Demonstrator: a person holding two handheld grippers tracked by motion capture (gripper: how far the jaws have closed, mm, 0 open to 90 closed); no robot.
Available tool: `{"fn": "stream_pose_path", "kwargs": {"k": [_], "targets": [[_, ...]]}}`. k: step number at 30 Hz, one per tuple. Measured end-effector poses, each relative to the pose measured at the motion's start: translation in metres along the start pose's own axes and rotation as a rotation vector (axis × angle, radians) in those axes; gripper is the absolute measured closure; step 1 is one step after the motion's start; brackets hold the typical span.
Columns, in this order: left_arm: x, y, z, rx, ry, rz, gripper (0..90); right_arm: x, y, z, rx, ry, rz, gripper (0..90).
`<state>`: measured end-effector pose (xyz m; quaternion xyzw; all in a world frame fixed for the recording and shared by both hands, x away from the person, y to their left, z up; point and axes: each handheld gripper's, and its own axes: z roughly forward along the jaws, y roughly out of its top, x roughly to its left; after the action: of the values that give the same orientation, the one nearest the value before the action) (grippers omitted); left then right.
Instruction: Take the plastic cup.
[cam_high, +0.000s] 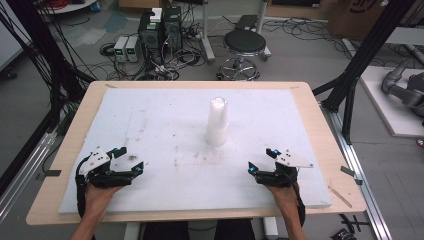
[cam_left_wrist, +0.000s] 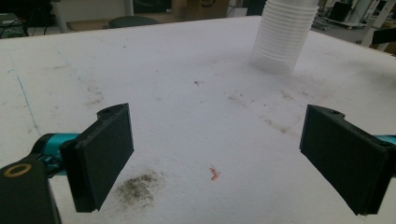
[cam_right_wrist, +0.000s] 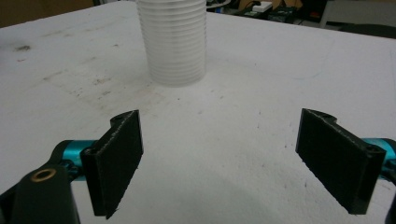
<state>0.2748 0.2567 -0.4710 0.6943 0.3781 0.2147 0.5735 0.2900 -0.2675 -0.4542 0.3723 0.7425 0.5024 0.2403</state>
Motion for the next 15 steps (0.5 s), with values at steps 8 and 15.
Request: {"fn": "stream_pose_path", "kwargs": {"k": [8, 15], "targets": [[0.0001, 0.0000, 0.0001, 0.001, -0.001, 0.000, 9.6, -0.0005, -0.0001, -0.0004, -0.003, 0.015, 0.001, 14.9], [-0.0008, 0.0001, 0.0001, 0.002, -0.005, 0.011, 9.6, -0.0016, 0.0008, 0.0015, 0.015, 0.030, 0.006, 14.9]]}}
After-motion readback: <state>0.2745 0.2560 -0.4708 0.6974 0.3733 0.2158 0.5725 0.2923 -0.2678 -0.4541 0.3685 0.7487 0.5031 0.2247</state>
